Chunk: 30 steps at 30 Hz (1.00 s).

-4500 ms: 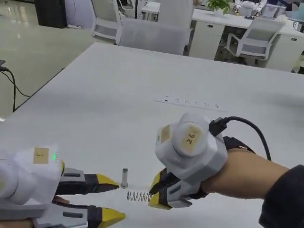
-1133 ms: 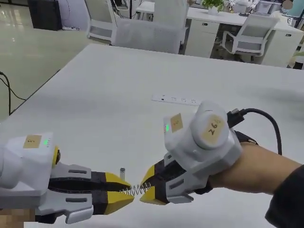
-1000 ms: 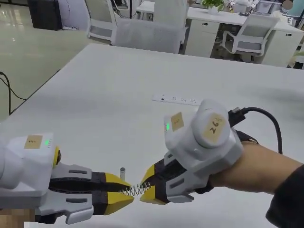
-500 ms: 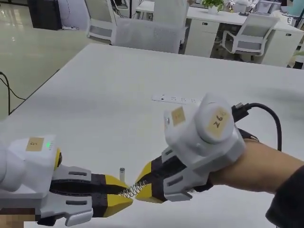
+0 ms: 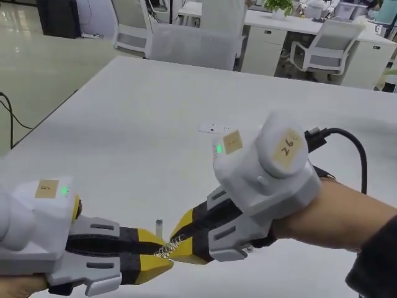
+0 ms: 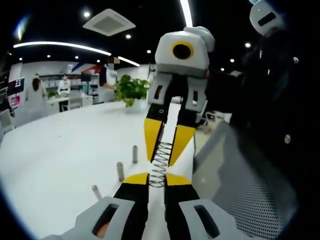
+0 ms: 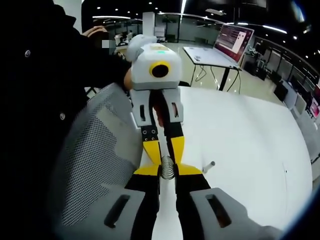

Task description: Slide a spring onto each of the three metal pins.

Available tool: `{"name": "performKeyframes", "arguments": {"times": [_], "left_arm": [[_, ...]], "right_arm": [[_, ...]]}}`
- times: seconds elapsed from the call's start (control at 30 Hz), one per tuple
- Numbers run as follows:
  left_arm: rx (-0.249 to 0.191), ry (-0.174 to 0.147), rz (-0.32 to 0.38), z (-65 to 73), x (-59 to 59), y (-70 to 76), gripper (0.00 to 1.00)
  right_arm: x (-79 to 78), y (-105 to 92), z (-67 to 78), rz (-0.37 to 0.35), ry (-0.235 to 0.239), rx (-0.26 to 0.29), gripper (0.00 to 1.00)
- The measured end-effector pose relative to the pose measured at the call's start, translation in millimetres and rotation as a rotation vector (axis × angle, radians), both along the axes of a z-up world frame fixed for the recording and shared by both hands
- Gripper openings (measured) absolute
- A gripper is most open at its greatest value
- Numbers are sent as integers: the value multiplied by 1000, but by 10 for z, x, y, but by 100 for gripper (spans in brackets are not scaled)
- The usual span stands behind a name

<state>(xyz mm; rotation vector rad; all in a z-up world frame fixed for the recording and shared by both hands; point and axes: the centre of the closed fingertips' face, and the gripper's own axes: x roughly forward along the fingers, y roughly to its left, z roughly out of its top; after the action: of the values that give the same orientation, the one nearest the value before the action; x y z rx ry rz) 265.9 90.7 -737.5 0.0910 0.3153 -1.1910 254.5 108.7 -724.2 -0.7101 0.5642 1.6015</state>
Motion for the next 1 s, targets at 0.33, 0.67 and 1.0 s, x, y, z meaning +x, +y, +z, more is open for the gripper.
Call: {"name": "performKeyframes", "arguments": {"times": [0.33, 0.67, 1.0], "left_arm": [[-3, -4, 1, 15, 1, -15, 3], [1, -3, 0, 7, 0, -22, 3], [-3, -8, 8, 7, 15, -10, 3]], "right_arm": [[-16, 61, 53, 20, -17, -6, 8], [-21, 96, 55, 37, -27, -18, 8], [-8, 87, 51, 34, -31, -24, 8]]}}
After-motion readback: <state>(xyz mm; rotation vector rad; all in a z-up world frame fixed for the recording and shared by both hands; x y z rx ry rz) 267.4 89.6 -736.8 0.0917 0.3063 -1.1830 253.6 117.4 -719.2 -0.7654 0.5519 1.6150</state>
